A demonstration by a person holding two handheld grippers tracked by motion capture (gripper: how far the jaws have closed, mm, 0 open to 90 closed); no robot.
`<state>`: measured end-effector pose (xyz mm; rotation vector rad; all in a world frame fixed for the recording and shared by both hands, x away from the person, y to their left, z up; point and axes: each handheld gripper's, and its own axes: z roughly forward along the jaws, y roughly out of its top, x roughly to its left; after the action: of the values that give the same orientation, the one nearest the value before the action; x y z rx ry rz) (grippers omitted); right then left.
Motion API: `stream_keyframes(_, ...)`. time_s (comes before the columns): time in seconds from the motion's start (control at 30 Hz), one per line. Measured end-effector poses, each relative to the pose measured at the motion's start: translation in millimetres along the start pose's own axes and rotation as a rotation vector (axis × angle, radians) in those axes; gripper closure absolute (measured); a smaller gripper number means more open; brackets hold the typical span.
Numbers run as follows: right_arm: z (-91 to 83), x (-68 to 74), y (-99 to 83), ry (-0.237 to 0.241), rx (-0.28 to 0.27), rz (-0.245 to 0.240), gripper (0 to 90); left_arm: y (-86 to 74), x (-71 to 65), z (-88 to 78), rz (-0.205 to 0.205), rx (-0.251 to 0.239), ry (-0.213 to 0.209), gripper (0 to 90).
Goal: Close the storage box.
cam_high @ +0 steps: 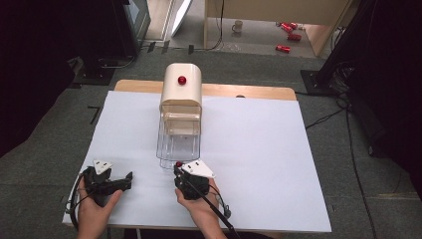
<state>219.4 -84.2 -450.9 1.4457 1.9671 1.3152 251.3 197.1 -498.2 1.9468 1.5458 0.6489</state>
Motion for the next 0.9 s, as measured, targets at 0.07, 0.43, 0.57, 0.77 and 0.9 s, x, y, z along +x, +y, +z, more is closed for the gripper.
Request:
stream_keyframes(0.07,-1.8,0.1,3.2,0.003,-0.004,-0.001,75.7,0.0,0.0,0.0,0.001,0.001,0.0,1.2)
stream_keyframes(0.43,-5.8,-0.3,19.8,0.008,-0.021,-0.016,76.0,0.0,0.0,0.0,0.001,0.001,0.0,1.2)
stream_keyframes(0.57,-5.7,-1.2,27.6,0.014,-0.026,-0.016,76.1,0.0,0.0,0.0,0.0,0.0,0.0,1.2)
stream_keyframes(0.77,-3.8,-2.4,38.7,0.019,-0.036,-0.016,76.4,0.1,0.0,-0.2,0.0,0.002,0.0,1.2)
stream_keyframes(0.9,-2.0,-3.1,44.9,0.016,-0.042,-0.015,76.6,0.1,0.0,-0.2,0.001,0.002,0.0,1.2)
